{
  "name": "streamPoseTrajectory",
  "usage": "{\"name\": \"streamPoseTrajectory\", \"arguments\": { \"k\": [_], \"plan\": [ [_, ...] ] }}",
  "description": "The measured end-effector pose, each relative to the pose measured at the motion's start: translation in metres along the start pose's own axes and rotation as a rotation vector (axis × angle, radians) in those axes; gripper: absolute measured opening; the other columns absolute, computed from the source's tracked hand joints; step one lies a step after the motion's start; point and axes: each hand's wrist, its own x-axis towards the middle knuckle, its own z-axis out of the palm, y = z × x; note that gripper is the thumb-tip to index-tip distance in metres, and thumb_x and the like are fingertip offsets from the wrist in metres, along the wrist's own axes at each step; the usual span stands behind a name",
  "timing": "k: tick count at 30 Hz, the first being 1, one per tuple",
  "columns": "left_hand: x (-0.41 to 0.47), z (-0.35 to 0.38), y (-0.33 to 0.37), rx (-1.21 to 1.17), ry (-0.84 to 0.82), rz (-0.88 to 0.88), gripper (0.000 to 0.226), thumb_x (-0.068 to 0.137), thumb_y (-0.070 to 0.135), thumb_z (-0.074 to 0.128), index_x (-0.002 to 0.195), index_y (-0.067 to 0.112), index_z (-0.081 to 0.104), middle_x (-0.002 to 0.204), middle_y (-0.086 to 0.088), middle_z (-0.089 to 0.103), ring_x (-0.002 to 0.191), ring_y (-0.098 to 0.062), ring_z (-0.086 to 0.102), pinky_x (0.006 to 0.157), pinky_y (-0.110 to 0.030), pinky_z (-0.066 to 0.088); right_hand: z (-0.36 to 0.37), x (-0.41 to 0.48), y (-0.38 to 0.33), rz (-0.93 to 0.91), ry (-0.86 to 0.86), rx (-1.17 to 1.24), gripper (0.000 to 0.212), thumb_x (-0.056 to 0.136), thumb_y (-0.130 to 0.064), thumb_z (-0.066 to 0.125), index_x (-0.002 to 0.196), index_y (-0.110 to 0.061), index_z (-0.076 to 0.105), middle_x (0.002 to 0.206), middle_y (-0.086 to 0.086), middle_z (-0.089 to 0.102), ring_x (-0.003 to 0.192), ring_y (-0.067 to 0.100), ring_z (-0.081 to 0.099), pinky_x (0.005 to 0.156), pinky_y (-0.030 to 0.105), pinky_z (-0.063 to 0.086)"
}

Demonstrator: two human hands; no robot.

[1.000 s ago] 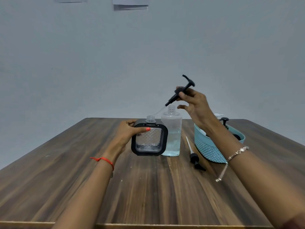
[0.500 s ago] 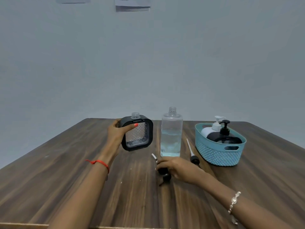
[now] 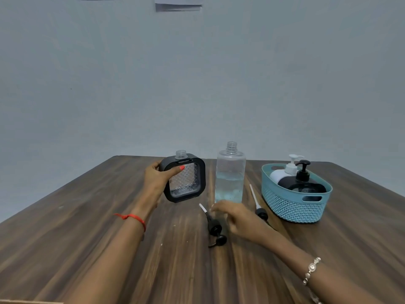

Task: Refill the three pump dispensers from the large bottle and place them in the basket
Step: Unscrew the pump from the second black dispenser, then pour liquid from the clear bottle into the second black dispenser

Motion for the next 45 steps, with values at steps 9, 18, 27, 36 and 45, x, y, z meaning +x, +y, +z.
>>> {"name": "streamPoseTrajectory", "arguments": {
  "k": [9, 18, 27, 36, 45],
  "plan": [
    [0.005, 0.005, -0.001, 0.033, -0.039, 0.005, 0.025, 0.071, 0.000, 0.076, 0.089, 0.011, 0.062, 0.079, -0.001, 0.065, 0.054, 0.004, 0.063, 0.048, -0.012, 0.047, -0.046, 0.042, 0.026, 0.514, 0.712, 0.515, 0.071, 0.069, -0.014, 0.080, 0.123, -0.016, 0.034, 0.119, 0.006, 0.046, 0.105, 0.018, 0.049, 0.089, 0.031, 0.045],
    [0.009, 0.009, -0.009, 0.095, -0.078, -0.007, 0.029, 0.065, 0.003, 0.081, 0.090, 0.009, 0.068, 0.083, -0.005, 0.071, 0.062, -0.003, 0.067, 0.054, -0.017, 0.051, -0.044, 0.067, 0.037, 0.597, 0.484, 0.660, 0.068, 0.061, -0.016, 0.086, 0.115, -0.019, 0.046, 0.103, 0.001, 0.062, 0.081, 0.000, 0.060, 0.062, 0.013, 0.051],
    [0.005, 0.018, -0.010, 0.149, -0.110, -0.006, 0.029, 0.063, 0.005, 0.082, 0.087, 0.011, 0.067, 0.081, -0.003, 0.070, 0.059, 0.001, 0.065, 0.052, -0.014, 0.048, -0.044, 0.066, 0.020, 0.553, 0.665, 0.511, 0.055, 0.060, -0.017, 0.086, 0.106, -0.014, 0.057, 0.093, -0.007, 0.060, 0.078, 0.000, 0.055, 0.056, -0.004, 0.038],
    [0.005, 0.033, -0.006, 0.174, -0.068, 0.018, 0.039, 0.055, 0.009, 0.088, 0.088, 0.011, 0.068, 0.085, -0.006, 0.072, 0.078, -0.020, 0.069, 0.072, -0.030, 0.055, -0.073, 0.077, 0.005, 0.336, 0.666, 0.092, 0.071, 0.057, -0.024, 0.085, 0.119, -0.015, 0.051, 0.104, -0.001, 0.062, 0.089, 0.018, 0.059, 0.073, 0.030, 0.047],
    [-0.001, 0.037, 0.002, 0.201, 0.020, 0.075, 0.039, 0.050, 0.019, 0.091, 0.081, 0.022, 0.067, 0.084, -0.001, 0.073, 0.080, -0.020, 0.070, 0.079, -0.039, 0.057, -0.088, 0.080, 0.004, 0.192, 0.594, -0.300, 0.072, 0.058, -0.021, 0.081, 0.124, -0.010, 0.053, 0.111, 0.010, 0.064, 0.095, 0.035, 0.059, 0.080, 0.041, 0.044]
  ]
}}
